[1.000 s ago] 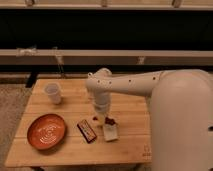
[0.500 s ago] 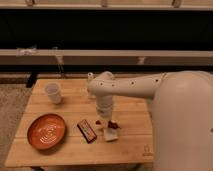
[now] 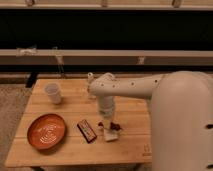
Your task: Place the pepper on the white sponge
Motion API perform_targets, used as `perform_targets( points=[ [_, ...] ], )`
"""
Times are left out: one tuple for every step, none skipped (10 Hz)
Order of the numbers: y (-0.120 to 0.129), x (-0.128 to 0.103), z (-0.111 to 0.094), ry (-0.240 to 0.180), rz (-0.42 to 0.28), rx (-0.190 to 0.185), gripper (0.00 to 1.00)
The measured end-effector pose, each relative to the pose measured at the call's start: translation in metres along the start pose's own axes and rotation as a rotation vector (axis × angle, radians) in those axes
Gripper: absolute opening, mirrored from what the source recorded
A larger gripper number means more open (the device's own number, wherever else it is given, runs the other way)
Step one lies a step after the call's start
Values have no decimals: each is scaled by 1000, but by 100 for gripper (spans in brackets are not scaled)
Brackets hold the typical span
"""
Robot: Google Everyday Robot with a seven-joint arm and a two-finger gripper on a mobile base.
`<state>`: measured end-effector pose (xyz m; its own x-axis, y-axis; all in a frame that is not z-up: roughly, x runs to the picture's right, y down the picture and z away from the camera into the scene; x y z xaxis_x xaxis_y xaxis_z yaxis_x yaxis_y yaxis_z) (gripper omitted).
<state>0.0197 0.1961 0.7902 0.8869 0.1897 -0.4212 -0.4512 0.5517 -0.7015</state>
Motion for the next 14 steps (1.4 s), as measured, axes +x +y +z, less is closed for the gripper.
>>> perform_targets(
  points=[
    [-1,1,3,13,-4,-6,47],
    [-1,0,6,23,-10,-12,58],
    [-1,0,7,29,-12,-16,68],
    [-1,0,8,33,-12,-19,75],
    [-2,1,8,33,-12,-21,80],
    [-2,2,8,32,-10,-22,80],
    [-2,3,6,28,-7,-23,80],
    [-2,3,5,23,-5,-22,80],
    [-1,3,4,14,-4,-22,80],
    [-1,3,2,8,-2,-21,80],
    [-1,4,1,3,0,-20,80],
    [-2,4,0,-4,5,-19,80],
    [-2,3,-1,-12,10,-18,80],
    [-3,3,-3,-21,18,-19,80]
  ],
)
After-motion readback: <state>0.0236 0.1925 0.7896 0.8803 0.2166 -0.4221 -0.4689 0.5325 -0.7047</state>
